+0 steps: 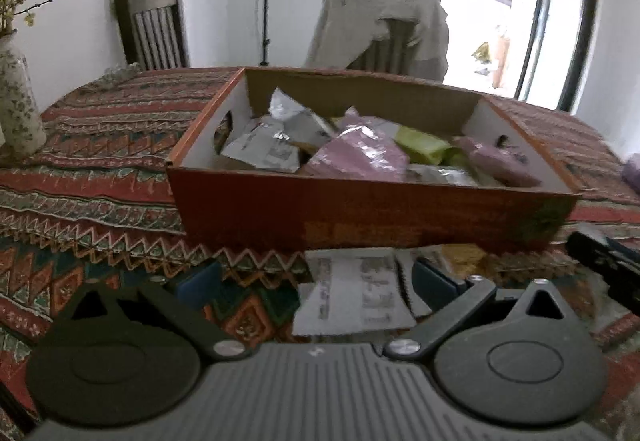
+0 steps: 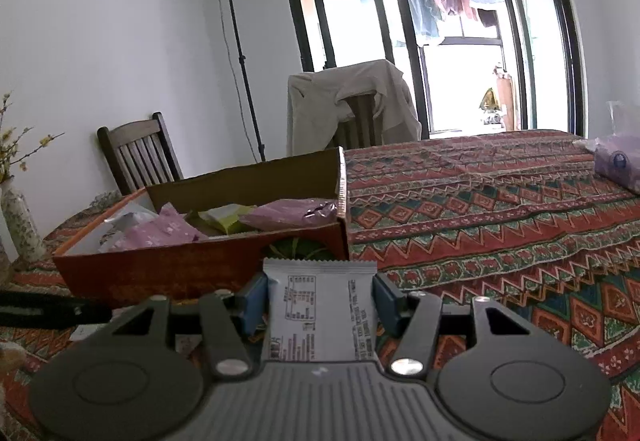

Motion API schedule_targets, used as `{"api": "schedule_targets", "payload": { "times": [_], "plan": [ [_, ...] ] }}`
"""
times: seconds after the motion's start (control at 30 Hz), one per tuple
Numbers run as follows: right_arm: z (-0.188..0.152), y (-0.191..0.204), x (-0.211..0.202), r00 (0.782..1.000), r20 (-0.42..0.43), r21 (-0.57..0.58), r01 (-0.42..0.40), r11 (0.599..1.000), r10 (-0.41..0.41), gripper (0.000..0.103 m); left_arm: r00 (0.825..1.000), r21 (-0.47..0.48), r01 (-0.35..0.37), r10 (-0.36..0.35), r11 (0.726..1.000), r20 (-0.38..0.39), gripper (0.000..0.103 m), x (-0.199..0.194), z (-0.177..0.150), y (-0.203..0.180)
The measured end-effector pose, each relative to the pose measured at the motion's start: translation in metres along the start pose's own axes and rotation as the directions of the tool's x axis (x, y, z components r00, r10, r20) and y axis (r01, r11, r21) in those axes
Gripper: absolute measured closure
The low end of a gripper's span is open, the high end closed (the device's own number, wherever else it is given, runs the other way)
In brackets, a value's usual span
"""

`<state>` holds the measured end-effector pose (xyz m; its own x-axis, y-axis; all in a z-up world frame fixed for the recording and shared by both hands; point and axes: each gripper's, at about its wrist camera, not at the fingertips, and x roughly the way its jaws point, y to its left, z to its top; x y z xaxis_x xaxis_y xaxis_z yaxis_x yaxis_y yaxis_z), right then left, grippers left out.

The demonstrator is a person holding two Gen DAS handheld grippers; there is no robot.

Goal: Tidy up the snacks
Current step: 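Grasp another white printed wrapper with the left tool while the right tool holds its wrapper, then carry both white wrappers over the cardboard box and release them inside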

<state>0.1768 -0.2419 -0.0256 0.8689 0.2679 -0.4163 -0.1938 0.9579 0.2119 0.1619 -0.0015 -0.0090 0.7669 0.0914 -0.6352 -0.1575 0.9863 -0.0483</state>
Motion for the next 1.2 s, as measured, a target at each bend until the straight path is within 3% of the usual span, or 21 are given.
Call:
{"api": "schedule_targets", "payload": {
  "times": [0.13, 0.23, 0.3, 0.37, 0.8, 1.0, 1.2],
  "plan": [
    [-0.001, 0.001, 0.003, 1.0, -0.014, -0.005, 0.002, 1.0, -0.002, 0.047, 0.999, -0.016, 0.0, 0.0, 1.0, -0.034, 0.001, 0.016, -0.001, -0.002],
    [-0.001, 0.001, 0.004, 1.0, -0.017, -0.005, 0.005, 1.0, -0.005, 0.047, 0.999, -0.015, -0.003, 0.003, 1.0, -0.04, 0.015, 0.022, -0.005, -0.004],
    [-0.001, 0.002, 0.005, 1.0, -0.021, -0.006, 0.005, 1.0, -0.005, 0.047, 0.999, -0.017, 0.007, -0.007, 1.0, -0.038, 0.034, 0.024, -0.008, -0.003],
    [-0.001, 0.001, 0.006, 1.0, -0.024, -0.005, 0.005, 1.0, -0.005, 0.047, 1.0, -0.014, 0.018, -0.018, 1.0, -0.023, 0.04, 0.023, -0.009, -0.002],
    [-0.002, -0.001, 0.004, 1.0, -0.01, 0.007, -0.003, 1.0, 0.004, 0.047, 0.99, -0.011, 0.052, -0.05, 0.999, 0.133, 0.043, -0.005, -0.014, 0.001],
    [-0.003, 0.0, -0.001, 1.0, 0.014, 0.003, -0.01, 1.0, 0.01, 0.047, 0.959, -0.004, 0.026, -0.024, 1.0, 0.284, 0.042, -0.033, -0.018, 0.0],
    [-0.003, 0.003, -0.006, 0.999, 0.041, -0.015, 0.011, 1.0, -0.011, 0.047, 0.94, 0.014, 0.052, -0.053, 0.999, 0.337, 0.042, -0.05, -0.015, -0.002]
  ]
}}
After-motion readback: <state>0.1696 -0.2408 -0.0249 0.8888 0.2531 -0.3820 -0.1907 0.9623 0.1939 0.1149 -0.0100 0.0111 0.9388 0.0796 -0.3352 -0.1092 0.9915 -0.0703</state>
